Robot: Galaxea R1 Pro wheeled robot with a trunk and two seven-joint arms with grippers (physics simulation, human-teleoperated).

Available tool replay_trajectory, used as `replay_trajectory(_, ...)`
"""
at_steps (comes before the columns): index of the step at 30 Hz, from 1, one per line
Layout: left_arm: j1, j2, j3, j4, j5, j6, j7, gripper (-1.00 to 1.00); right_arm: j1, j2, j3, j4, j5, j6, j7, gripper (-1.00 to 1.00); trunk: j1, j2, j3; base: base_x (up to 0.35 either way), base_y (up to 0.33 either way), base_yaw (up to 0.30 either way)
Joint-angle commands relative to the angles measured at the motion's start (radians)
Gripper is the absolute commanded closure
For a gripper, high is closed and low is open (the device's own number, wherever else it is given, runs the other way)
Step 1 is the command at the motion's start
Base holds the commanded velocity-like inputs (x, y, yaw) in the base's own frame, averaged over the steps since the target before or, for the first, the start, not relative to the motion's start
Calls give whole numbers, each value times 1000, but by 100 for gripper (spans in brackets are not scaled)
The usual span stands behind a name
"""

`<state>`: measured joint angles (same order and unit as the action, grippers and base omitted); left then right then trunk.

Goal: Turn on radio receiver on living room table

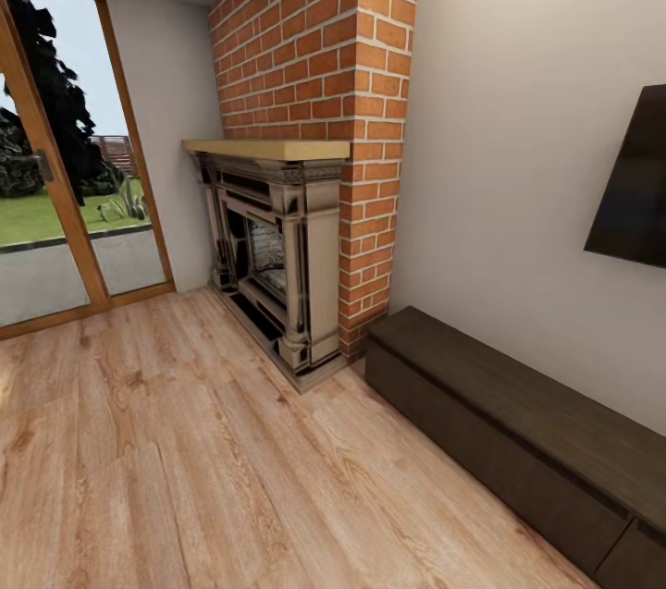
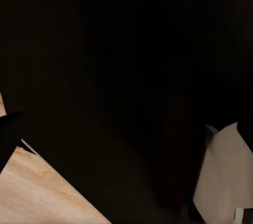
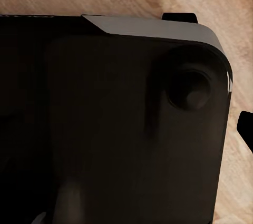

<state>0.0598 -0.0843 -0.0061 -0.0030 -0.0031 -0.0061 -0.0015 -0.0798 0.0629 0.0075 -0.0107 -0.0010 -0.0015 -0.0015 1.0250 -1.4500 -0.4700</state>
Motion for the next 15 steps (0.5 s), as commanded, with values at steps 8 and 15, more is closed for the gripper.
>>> replay_trajectory(8,0,0,1,0,0,0,-1,-100,0,0,-1,1,-3,0,0,-100,0,0,0,0,0,0)
replay_trajectory(15,0,-27,3,1,2,0,-4,-100,-1,-2,-1,-4,2,0,0,-100,0,0,0,0,0,0)
